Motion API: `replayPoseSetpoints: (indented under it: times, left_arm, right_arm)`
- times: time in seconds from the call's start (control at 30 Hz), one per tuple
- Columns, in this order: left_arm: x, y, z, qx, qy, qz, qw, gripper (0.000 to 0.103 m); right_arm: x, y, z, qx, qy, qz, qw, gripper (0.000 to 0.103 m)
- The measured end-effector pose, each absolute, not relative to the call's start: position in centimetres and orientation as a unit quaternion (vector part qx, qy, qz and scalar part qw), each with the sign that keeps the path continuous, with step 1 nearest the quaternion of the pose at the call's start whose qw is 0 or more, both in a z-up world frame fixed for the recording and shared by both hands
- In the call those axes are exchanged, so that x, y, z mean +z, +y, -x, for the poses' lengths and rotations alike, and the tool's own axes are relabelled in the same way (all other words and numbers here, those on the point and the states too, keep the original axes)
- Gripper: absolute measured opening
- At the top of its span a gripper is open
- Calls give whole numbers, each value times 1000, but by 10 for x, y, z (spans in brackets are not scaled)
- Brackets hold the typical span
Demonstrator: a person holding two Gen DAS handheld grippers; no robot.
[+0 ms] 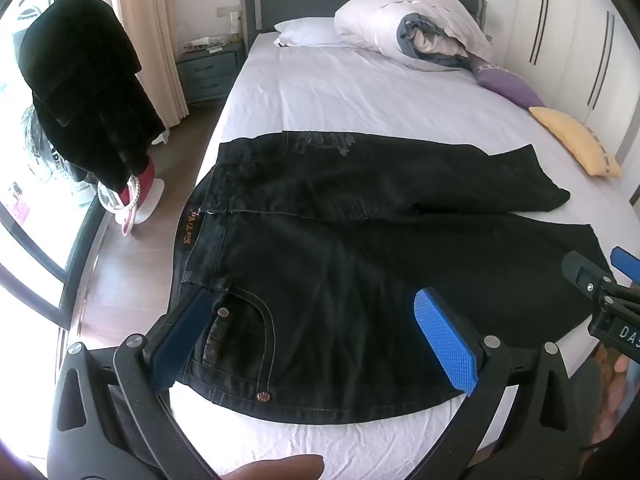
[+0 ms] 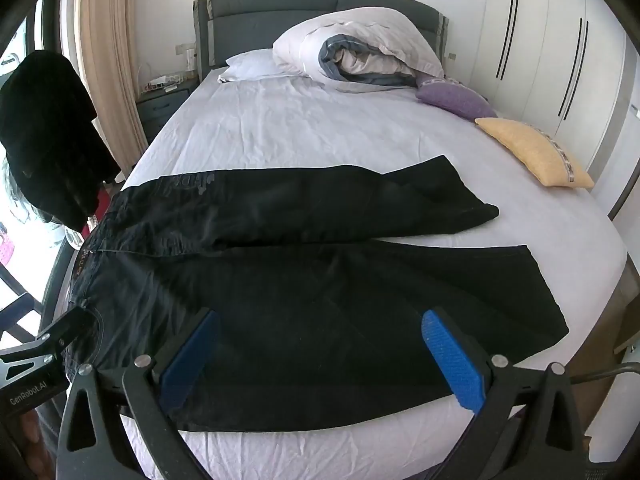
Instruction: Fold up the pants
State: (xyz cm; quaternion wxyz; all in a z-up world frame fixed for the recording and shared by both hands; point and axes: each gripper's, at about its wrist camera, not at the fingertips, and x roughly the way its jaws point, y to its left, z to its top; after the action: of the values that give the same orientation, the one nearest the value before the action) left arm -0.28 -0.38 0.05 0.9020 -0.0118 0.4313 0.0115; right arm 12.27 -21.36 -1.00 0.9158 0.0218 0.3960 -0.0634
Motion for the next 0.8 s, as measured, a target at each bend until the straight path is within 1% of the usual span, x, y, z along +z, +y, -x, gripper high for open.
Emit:
replayPoseSetpoints:
  times: [0.23,0.4,0.8]
  left_arm:
    - [-3,-6,4,9,433,12,901,103]
    - [-4,-6,4,9,433,12,901,103]
    - [-4,-6,4,9,434,12,901,103]
  right_arm:
    - [-1,-220,-127,-64,397,-22,915,103]
    - [-15,-212,-120,-64,398,-22,915,103]
    - [-15,-211,-121,-63,399,-23,914,103]
